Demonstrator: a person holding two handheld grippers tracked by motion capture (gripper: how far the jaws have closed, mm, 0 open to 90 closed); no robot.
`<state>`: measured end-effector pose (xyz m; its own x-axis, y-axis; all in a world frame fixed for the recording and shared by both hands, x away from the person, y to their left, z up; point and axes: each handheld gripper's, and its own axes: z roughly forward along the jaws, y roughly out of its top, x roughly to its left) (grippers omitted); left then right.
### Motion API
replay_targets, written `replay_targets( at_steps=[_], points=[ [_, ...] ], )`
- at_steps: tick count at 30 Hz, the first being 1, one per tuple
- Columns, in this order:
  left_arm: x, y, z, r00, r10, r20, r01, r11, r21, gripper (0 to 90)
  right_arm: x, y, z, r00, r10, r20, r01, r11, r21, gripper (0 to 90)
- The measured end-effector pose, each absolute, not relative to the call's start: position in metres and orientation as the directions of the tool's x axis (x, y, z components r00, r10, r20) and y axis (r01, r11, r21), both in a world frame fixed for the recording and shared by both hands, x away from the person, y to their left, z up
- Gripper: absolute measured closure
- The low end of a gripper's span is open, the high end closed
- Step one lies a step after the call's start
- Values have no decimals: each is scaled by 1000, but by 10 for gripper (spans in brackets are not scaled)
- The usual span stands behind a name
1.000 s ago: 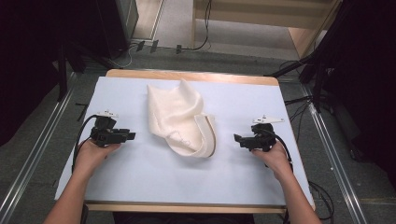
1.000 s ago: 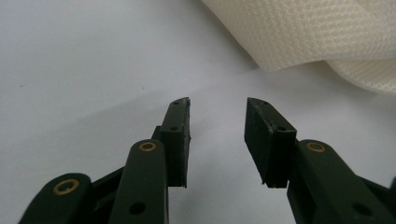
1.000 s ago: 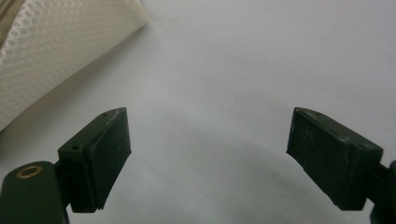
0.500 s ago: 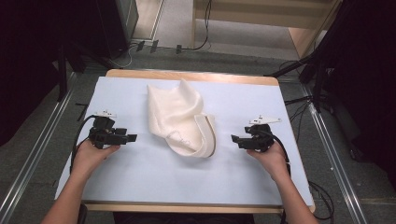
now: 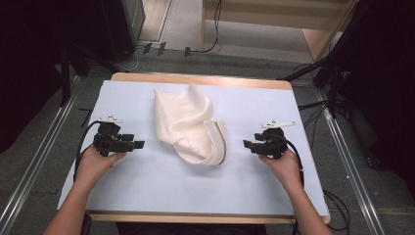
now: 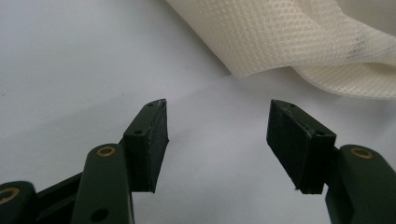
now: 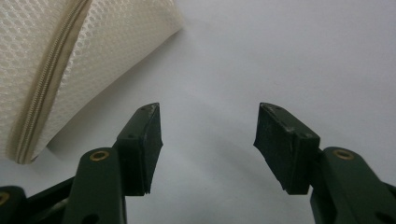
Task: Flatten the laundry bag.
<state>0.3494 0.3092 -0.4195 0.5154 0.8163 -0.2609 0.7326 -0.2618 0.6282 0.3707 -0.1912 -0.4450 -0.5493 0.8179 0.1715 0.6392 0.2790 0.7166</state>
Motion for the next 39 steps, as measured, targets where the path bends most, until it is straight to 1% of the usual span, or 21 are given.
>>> replay_targets(
  at_steps=[6, 10, 20, 25, 29, 32, 36, 39],
  points=[
    [351, 308, -420, 517, 816, -259, 733, -266, 626, 386, 370, -189, -442, -553, 815, 172, 635, 280, 720, 429],
    [350, 307, -418, 518, 816, -256, 731, -266, 628, 383, 369, -189, -443, -562, 810, 166, 635, 294, 714, 460],
    [350, 307, -419, 519, 815, -259, 735, -270, 622, 383, 367, -184, -437, -565, 808, 164, 627, 292, 722, 465],
    [350, 308, -418, 515, 817, -260, 735, -264, 625, 383, 370, -179, -433, -568, 807, 159, 621, 294, 727, 459],
    [348, 309, -417, 511, 820, -259, 735, -261, 625, 384, 373, -171, -420, -568, 806, 165, 618, 286, 732, 451],
    [346, 310, -417, 506, 823, -258, 736, -256, 627, 384, 376, -161, -412, -587, 797, 141, 595, 307, 743, 439],
    [344, 313, -417, 503, 825, -259, 739, -255, 623, 384, 379, -152, -408, -605, 783, 146, 586, 313, 747, 406],
    [342, 315, -417, 497, 828, -258, 740, -250, 625, 384, 382, -144, -406, -612, 778, 143, 582, 321, 747, 399]
  ],
)
